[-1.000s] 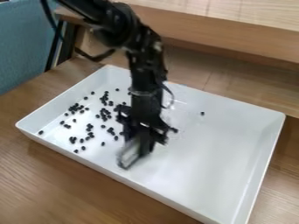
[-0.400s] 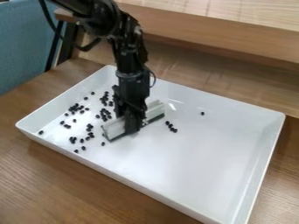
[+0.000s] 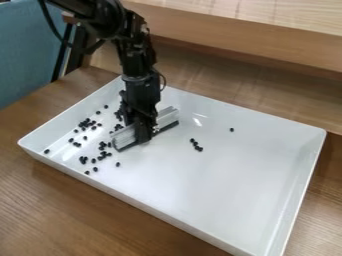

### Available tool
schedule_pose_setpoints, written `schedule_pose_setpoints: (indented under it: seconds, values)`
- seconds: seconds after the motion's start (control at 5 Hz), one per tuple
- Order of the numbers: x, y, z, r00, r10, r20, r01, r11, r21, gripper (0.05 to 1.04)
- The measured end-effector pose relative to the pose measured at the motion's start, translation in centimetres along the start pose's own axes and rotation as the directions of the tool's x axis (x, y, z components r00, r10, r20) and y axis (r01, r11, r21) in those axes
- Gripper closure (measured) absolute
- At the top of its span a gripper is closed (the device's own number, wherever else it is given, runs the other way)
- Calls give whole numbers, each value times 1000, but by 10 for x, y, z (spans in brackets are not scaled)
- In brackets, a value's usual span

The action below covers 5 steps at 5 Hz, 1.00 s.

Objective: Sweep into pile

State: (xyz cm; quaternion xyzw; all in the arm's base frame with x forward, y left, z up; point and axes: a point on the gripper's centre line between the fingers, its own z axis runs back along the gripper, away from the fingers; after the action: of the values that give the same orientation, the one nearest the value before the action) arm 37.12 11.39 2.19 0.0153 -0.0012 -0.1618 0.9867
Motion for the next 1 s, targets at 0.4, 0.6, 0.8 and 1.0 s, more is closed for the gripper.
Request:
schedule_pose_setpoints:
  seconds: [0.4,0.6,0.8,1.0]
  values:
    - [-13,16,-1,971,232,48,-233,973,3,685]
    - [-16,20,-2,955,292,51,-292,956,-1,685]
    - [-16,21,-2,947,317,54,-317,948,-1,685]
    - [-18,27,-2,917,392,71,-393,919,1,685]
